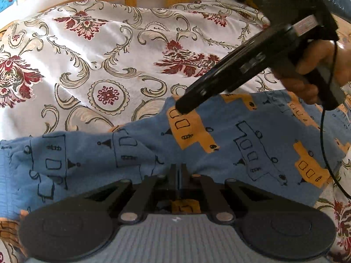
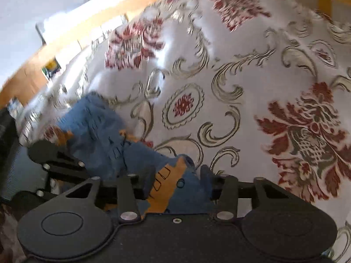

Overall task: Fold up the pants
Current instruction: 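Grasp the folded pants edge with the left gripper and lift it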

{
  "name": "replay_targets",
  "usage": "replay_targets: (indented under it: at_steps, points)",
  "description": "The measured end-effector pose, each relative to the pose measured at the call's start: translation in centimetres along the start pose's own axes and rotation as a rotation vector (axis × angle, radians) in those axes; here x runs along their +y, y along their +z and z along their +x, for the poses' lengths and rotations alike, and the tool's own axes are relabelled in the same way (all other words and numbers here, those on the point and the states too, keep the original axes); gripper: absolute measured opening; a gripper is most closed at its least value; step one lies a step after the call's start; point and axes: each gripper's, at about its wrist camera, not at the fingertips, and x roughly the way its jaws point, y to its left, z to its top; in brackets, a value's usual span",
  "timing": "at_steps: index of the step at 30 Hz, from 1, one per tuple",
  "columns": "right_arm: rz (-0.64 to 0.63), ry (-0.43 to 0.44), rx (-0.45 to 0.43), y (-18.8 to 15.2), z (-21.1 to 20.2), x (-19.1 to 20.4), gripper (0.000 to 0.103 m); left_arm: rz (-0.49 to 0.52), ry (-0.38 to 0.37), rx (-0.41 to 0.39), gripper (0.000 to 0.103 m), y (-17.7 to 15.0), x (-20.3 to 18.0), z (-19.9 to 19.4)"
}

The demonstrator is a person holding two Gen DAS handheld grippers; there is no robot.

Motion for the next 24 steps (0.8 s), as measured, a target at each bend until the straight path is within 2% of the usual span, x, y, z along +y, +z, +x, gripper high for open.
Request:
replay_targets:
  at_steps: [2,5,10,13,14,16,19,22,23,24]
  points:
    - [0.001,-0.004,0.013,0.1,0.7,0.1,0.032,-0.001,0.0,-0.004,0.002,-0.1,0.0,0.0]
    - [0.012,-0.014,-0.004,0.0,0.9,0.4,0.004,-0.007,-0.006,-0.008,0.002,-0.2,0.1,-0.1]
    - [0.005,-0.108,-0.151,0.7,-1.6,1.3,0.003,-0.032,0.006,-0.005,0.003,-0.8,1.0,-1.1]
    - [0.011,-0.143,-0.118,0.8,-0.6,0.3,0.003,-0.062,0.023,-0.01,0.004,-1.3,2.3,-2.5]
    - [0.016,-0.157,-0.109,0.6,-0.1,0.0,0.003,-0.078,0.043,-0.006,0.004,-1.4,2.9,-3.0]
    - [0.02,-0.198,-0.115,0.2,0.6,-0.4,0.003,-0.093,0.14,0.004,0.004,-2.1,4.2,-4.1]
    - [0.067,-0.214,-0.138,0.1,0.6,-1.0,0.003,-0.149,0.296,0.018,0.003,-3.7,7.3,-6.0]
    - [0.069,-0.231,-0.142,-0.1,0.7,-1.2,0.004,-0.277,0.275,0.002,0.003,-4.2,9.7,-8.3]
    - [0.069,-0.257,-0.141,-0.1,0.8,-1.2,0.005,-0.281,0.283,-0.013,0.003,-4.2,9.6,-8.9]
    - [0.069,-0.271,-0.136,-0.2,0.7,-1.4,0.013,-0.252,0.305,-0.038,0.003,-4.0,8.9,-9.5]
